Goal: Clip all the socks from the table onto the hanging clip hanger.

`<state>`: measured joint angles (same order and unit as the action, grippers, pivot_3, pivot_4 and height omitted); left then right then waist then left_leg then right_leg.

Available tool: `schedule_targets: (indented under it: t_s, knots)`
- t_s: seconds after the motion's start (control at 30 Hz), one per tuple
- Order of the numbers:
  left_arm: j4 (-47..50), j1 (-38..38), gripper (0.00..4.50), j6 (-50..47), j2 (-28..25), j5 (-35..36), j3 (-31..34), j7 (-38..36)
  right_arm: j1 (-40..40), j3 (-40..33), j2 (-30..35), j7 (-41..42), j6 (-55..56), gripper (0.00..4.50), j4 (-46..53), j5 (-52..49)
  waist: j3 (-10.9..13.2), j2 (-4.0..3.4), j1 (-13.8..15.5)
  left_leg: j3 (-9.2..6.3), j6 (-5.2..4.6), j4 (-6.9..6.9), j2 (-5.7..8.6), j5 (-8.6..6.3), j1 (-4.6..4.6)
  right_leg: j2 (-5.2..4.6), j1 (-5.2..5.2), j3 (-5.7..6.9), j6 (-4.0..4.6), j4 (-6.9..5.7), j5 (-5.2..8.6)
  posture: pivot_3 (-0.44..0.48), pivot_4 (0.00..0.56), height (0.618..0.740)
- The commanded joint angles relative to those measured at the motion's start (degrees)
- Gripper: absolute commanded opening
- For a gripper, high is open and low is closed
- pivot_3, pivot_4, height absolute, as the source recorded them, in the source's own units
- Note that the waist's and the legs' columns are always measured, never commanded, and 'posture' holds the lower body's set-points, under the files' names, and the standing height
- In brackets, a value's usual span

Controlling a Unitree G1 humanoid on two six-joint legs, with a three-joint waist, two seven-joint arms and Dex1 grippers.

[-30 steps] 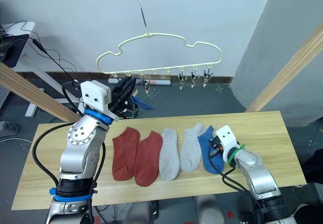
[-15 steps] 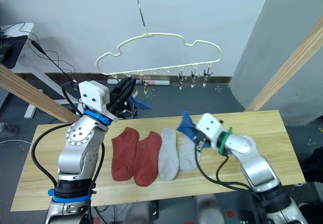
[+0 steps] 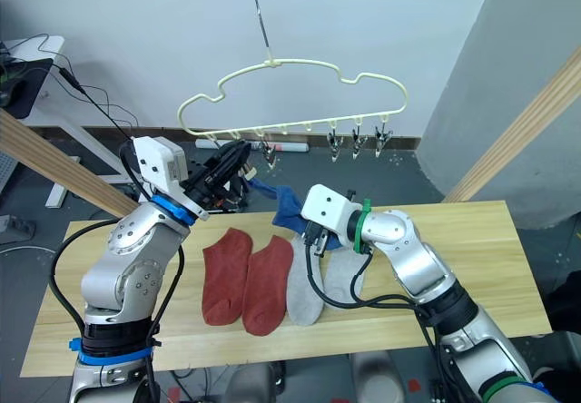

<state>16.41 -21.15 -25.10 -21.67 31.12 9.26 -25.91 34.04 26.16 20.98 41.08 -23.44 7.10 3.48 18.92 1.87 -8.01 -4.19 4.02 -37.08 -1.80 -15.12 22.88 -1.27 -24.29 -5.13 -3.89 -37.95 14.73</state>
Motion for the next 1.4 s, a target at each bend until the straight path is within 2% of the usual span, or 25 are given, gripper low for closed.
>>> schedule_targets:
  t_s: [0.03, 0.43, 0.97, 1.1, 1.3, 1.33, 1.4]
  knots:
    - [2.9, -0.4, 0.1, -1.8, -1.1, 2.2, 1.1, -0.6, 2.4, 1.1, -1.5, 0.8, 2.5, 0.0, -1.5, 1.2, 0.0, 0.0, 0.0, 0.0, 0.0, 0.0, 0.0, 0.0, 0.0, 0.0, 0.0, 0.0, 0.0, -0.01, 0.0, -0.211, 0.351, 0.733]
    - [3.6, 0.1, 0.1, -2.8, -1.2, 2.3, 0.0, -0.7, 6.9, 1.3, -8.9, -1.6, 5.8, 0.0, -6.1, 3.9, 0.0, 0.0, -0.1, -0.01, 0.0, 0.01, 0.0, 0.0, 0.03, -0.01, -0.06, 0.0, 0.02, -0.02, -0.01, -0.21, 0.348, 0.733]
    - [3.3, 0.8, 0.1, -2.5, -0.9, 1.6, 0.1, -0.1, 6.5, -0.8, -10.6, -2.1, 5.9, 0.0, -4.5, 3.1, 0.0, -0.01, -0.1, -0.01, 0.0, 0.01, 0.0, 0.0, 0.03, -0.02, -0.06, 0.0, 0.02, -0.04, -0.01, -0.208, 0.349, 0.733]
    - [3.3, 1.1, 1.43, -3.0, -1.0, 2.5, 0.5, -0.4, 6.5, -0.7, -11.1, -1.9, 5.7, 0.0, -4.3, 2.9, 0.0, -0.01, -0.1, -0.01, 0.0, 0.01, 0.0, 0.0, 0.03, -0.02, -0.06, 0.0, 0.02, -0.04, -0.01, -0.208, 0.349, 0.733]
    - [3.6, 1.7, 3.15, -2.4, -1.8, 1.8, 0.2, -1.4, 6.4, -1.2, -12.5, -1.9, 4.0, 0.0, -4.2, 1.9, 0.0, -0.01, -0.1, -0.01, 0.0, 0.01, 0.0, 0.0, 0.04, -0.03, -0.06, 0.0, 0.02, -0.03, -0.01, -0.204, 0.346, 0.733]
    - [3.7, 1.9, 3.15, -2.2, -1.8, 1.6, 0.2, -1.5, 6.3, -1.0, -12.6, -1.5, 3.5, 0.0, -4.1, 1.6, 0.0, -0.01, -0.1, -0.01, 0.0, 0.01, 0.0, 0.0, 0.04, -0.02, -0.06, 0.0, 0.02, -0.04, -0.01, -0.204, 0.345, 0.733]
    - [3.8, 2.2, 3.2, -1.4, -1.9, 0.7, 0.1, -1.5, 6.0, -0.8, -12.5, -1.2, 3.1, 0.49, -3.9, 1.5, 0.0, -0.01, -0.1, -0.02, 0.0, 0.02, 0.0, 0.0, 0.03, -0.02, -0.06, 0.01, 0.02, -0.04, -0.01, -0.203, 0.344, 0.733]
